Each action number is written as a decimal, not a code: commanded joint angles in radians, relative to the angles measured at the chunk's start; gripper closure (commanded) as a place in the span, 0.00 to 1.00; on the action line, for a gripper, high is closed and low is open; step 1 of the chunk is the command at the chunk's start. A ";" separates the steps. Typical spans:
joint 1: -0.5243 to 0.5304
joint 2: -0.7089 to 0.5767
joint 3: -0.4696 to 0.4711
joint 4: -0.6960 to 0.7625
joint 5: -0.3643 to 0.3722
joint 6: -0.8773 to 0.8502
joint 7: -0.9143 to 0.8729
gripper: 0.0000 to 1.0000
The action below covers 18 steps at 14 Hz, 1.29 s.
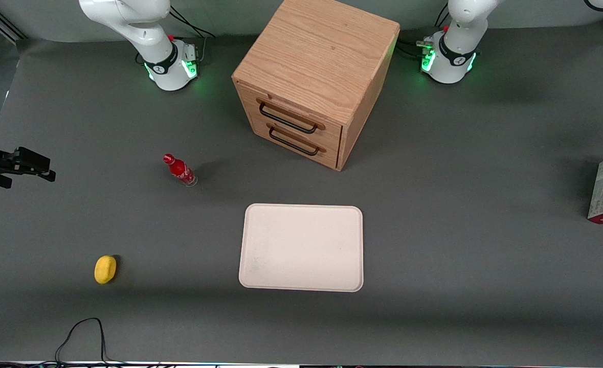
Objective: Place red cookie box on tray
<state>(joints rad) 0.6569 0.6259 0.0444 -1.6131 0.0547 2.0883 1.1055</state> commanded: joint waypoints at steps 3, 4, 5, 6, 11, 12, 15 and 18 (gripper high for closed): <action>0.007 0.006 -0.003 0.016 -0.022 -0.002 0.025 0.00; 0.007 0.006 -0.003 0.015 -0.022 -0.001 0.025 0.01; 0.007 0.012 -0.003 0.015 -0.022 0.001 0.025 0.28; 0.007 0.015 -0.005 0.016 -0.022 0.001 0.025 0.99; -0.002 0.014 -0.005 0.015 -0.024 0.007 0.020 1.00; -0.005 0.014 -0.005 0.015 -0.024 0.001 0.019 1.00; -0.020 -0.044 -0.017 0.019 -0.024 -0.107 -0.010 1.00; -0.074 -0.181 -0.021 0.024 -0.021 -0.278 -0.094 1.00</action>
<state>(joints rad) 0.6296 0.5735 0.0150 -1.5725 0.0415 1.9273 1.0735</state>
